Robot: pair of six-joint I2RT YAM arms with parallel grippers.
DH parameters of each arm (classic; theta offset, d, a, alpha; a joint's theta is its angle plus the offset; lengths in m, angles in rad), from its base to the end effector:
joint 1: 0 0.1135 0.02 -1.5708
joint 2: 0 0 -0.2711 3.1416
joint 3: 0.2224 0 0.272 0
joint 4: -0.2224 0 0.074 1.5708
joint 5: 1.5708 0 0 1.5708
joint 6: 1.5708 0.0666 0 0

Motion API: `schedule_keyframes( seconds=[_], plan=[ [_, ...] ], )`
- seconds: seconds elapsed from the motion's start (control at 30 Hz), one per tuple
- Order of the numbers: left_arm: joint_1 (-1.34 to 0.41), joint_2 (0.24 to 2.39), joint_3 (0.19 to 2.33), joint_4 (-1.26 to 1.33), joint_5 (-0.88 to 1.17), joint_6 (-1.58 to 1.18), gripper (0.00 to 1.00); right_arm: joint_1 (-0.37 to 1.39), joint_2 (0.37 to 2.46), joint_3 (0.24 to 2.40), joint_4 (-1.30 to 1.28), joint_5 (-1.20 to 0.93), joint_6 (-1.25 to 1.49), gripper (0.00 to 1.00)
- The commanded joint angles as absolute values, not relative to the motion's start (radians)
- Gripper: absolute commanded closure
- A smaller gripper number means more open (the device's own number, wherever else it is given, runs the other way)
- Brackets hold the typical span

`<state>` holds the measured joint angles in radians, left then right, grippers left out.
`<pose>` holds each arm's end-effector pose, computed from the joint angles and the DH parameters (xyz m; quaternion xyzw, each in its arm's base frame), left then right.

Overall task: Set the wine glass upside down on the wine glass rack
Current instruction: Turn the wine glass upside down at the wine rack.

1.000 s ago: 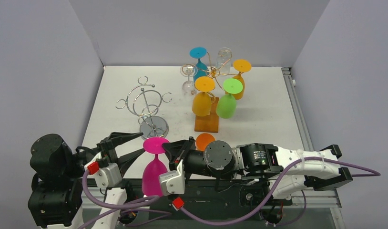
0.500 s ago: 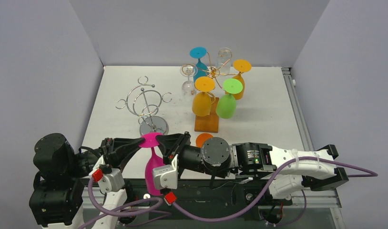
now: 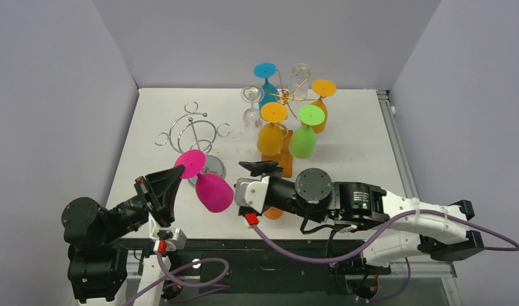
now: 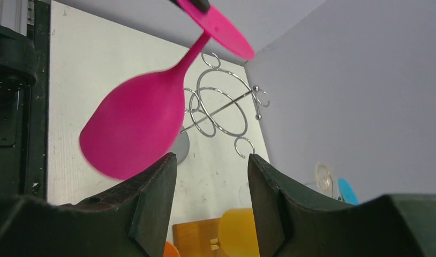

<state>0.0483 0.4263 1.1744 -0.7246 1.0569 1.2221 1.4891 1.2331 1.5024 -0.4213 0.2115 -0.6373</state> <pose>0.0363 -0.0563 0.4526 0.6345 0.3027 0.0830 0.7063 0.0390 0.3053 0.4766 -0.6260 0.4268 0.1947 0.6230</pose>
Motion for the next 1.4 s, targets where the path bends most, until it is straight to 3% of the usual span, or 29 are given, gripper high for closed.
schedule_keyframes(
  seconds=[0.0, 0.23, 0.5, 0.83, 1.37],
  plan=[
    [0.051, 0.459, 1.217, -0.751, 0.880, 1.478, 1.00, 1.442, 1.106, 1.435, -0.403, 0.214, -0.457, 0.52],
    [0.036, 0.517, 1.244, -0.964, 0.557, 1.696, 1.00, 1.363, 1.057, 1.370, -0.390, 0.291, -0.293, 0.55],
    [0.032, 0.551, 1.207, -0.900, 0.377, 1.680, 1.00, 1.266, 1.045, 1.326, -0.401, 0.280, -0.119, 0.55],
    [0.032, 0.480, 1.104, -1.027, 0.577, 1.751, 1.00, 1.167, 1.058, 1.313, -0.416, 0.240, -0.039, 0.56],
    [0.032, 0.554, 0.941, -0.783, 0.775, 1.641, 1.00, 1.108, 1.146, 1.343, -0.440, 0.193, 0.026, 0.57]
  ],
)
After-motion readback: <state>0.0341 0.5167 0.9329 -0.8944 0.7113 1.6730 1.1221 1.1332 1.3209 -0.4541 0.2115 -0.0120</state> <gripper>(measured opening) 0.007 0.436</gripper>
